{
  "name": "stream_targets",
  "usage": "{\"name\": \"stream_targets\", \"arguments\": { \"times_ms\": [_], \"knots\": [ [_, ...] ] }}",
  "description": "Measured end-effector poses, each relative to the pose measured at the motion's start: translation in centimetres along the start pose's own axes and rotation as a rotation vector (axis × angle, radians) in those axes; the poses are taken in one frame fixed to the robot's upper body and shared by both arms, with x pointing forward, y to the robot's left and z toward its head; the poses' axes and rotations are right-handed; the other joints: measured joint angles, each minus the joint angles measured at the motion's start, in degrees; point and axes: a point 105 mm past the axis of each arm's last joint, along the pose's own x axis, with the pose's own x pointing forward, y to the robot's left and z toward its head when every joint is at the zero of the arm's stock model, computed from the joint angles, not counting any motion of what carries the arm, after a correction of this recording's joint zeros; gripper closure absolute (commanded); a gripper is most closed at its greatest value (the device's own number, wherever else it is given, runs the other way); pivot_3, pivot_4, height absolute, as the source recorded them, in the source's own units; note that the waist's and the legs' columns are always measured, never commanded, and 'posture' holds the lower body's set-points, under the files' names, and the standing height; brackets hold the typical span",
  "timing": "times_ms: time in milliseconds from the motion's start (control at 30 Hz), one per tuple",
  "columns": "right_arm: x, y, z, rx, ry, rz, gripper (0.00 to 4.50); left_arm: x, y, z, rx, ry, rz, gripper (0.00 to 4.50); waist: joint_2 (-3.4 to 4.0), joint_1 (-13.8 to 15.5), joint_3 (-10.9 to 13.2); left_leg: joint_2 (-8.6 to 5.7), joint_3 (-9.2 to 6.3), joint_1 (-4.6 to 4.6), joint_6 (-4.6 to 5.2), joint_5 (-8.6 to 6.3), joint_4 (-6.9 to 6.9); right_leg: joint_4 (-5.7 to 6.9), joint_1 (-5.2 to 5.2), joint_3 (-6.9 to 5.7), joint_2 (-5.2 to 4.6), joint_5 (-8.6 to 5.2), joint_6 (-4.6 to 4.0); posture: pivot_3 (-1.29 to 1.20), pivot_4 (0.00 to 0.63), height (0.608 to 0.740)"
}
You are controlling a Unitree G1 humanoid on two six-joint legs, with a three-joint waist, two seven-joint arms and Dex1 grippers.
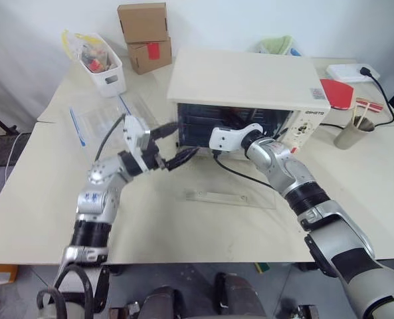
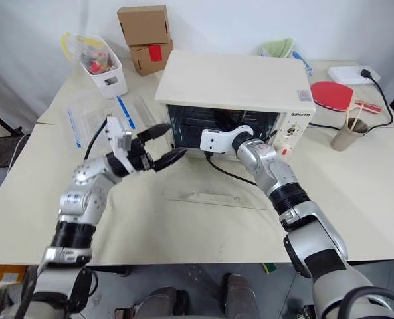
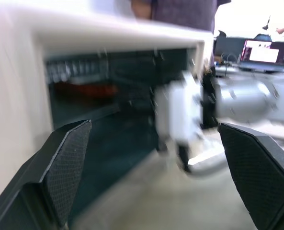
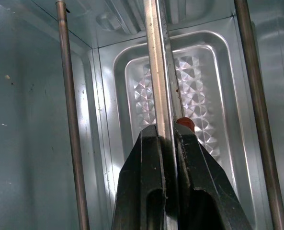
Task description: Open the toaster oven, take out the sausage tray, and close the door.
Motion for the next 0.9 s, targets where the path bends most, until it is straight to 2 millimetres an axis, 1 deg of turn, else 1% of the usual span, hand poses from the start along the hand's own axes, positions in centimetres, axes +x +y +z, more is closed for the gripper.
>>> {"name": "stream_targets", "arguments": {
  "times_ms": [167, 200, 333, 500, 567, 767, 833, 867, 900],
  "knots": [
    [-0.2, -0.3, -0.2, -0.014, -0.003, 0.01, 4.5, 1.1, 0.9, 0.0, -0.024, -0.011, -0.017, 0.0, -0.01, 0.09, 0.01, 0.0, -0.07, -0.09, 0.02, 0.01, 0.02, -0.03, -0.02, -0.5, 0.01, 0.0, 0.0, 0.0, 0.15, 0.74],
    [-0.5, -0.3, -0.1, -0.015, -0.013, 0.017, 4.5, 1.3, 1.1, 0.0, -0.034, -0.014, -0.016, 0.0, -0.01, 0.11, 0.01, 0.0, -0.09, -0.1, 0.02, 0.01, 0.01, -0.03, -0.02, -0.55, -0.01, 0.0, 0.0, 0.0, 0.15, 0.74],
    [-1.6, 0.0, 1.0, -0.002, -0.063, 0.035, 4.5, 1.2, 1.5, 0.0, -0.051, -0.02, -0.01, 0.0, -0.01, 0.11, 0.01, 0.01, -0.13, -0.13, 0.02, 0.01, 0.02, -0.03, -0.03, -0.61, 0.0, 0.0, 0.0, 0.0, 0.15, 0.74],
    [-4.3, 0.5, 2.1, 0.027, -0.09, 0.043, 4.5, 1.1, 1.2, -0.2, -0.064, -0.017, -0.032, 0.0, -0.01, 0.72, 0.01, 0.0, -0.18, -0.2, 0.01, 0.01, 0.05, -0.08, -0.03, -0.67, 0.0, 0.0, 0.01, 0.0, 0.15, 0.74],
    [-5.9, 0.8, 2.5, 0.033, -0.092, 0.052, 4.5, 1.0, 1.1, -0.6, -0.082, -0.009, -0.034, 0.0, -0.01, 1.35, 0.01, 0.0, -0.21, -0.26, 0.01, 0.01, 0.08, -0.1, -0.05, -0.7, 0.02, 0.0, 0.01, 0.0, 0.15, 0.74],
    [-8.7, 1.3, 3.1, 0.045, -0.092, 0.07, 4.5, 0.0, 0.8, -1.7, -0.13, 0.016, -0.021, 0.0, 0.0, 1.76, 0.01, -0.09, -0.51, -0.53, 0.03, 0.02, 0.3, -0.08, -0.08, -1.0, 0.03, 0.01, 0.01, 0.0, 0.15, 0.74],
    [-10.1, 1.5, 3.4, 0.036, -0.1, 0.078, 4.5, -0.2, 0.4, -1.9, -0.144, 0.025, -0.031, 0.0, 0.0, 2.11, 0.01, -0.12, -0.62, -0.56, 0.03, 0.02, 0.29, -0.1, -0.06, -1.09, 0.02, 0.01, 0.01, 0.0, 0.15, 0.74],
    [-11.2, 2.0, 3.9, 0.046, -0.11, 0.086, 4.5, -0.9, 0.2, -2.3, -0.158, 0.044, -0.034, 0.0, 0.0, 2.38, 0.01, -0.11, -0.69, -0.56, 0.01, 0.01, 0.25, -0.11, -0.05, -1.15, 0.04, 0.01, 0.01, 0.0, 0.15, 0.74],
    [-11.4, 2.1, 4.0, 0.048, -0.112, 0.09, 4.5, -1.2, 0.2, -2.5, -0.164, 0.051, -0.033, 0.0, 0.0, 2.44, 0.01, -0.11, -0.69, -0.56, 0.01, 0.01, 0.26, -0.1, -0.05, -1.16, 0.05, 0.01, 0.01, 0.0, 0.15, 0.74]
  ]
}}
